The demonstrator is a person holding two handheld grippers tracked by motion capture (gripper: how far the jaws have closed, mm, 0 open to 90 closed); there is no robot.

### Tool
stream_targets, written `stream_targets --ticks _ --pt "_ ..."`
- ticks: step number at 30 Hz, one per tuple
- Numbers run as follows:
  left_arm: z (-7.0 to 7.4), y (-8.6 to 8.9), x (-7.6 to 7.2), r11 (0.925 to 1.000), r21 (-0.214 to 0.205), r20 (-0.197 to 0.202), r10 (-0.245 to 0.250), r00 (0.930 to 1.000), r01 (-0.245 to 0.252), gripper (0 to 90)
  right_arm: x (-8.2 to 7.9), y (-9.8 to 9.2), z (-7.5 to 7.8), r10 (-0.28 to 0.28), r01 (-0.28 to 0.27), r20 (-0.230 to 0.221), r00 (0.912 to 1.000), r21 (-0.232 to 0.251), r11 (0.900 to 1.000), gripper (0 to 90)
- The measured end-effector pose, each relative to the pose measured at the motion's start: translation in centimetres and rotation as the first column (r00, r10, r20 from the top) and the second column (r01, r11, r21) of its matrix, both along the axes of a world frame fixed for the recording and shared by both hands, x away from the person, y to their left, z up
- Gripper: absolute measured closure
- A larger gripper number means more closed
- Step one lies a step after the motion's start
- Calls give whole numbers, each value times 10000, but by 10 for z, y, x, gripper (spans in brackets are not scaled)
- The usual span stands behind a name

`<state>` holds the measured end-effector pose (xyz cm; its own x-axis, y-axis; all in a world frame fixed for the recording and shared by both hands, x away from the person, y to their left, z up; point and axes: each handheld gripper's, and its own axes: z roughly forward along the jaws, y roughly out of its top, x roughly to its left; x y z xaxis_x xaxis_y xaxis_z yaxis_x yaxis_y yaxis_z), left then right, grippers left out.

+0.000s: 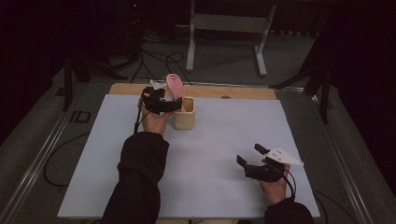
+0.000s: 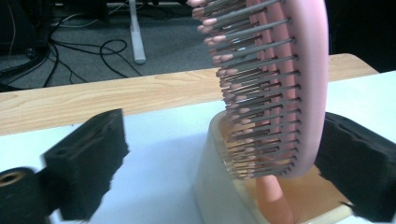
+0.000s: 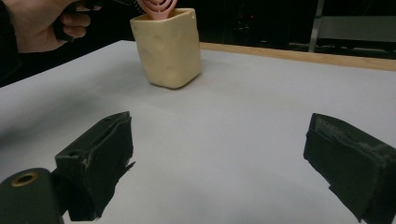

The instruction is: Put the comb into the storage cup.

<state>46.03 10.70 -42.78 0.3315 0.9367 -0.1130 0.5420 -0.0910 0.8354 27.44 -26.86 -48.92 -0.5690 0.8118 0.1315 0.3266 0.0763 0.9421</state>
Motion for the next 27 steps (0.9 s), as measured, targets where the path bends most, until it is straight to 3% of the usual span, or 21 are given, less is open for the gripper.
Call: stream_targets --ticks 4,18,27 --pt "1 1 -1 10000 18 27 -78 10000 78 4 0 0 0 1 -1 -3 10000 0 10000 81" --pt "15 9 -10 9985 -173 408 -507 9979 515 1 0 1 0 18 -18 -5 10000 3 10000 81" --pt "26 17 -18 9970 -25 575 -776 9953 778 1 0 1 -1 27 -27 -8 10000 9 10000 81"
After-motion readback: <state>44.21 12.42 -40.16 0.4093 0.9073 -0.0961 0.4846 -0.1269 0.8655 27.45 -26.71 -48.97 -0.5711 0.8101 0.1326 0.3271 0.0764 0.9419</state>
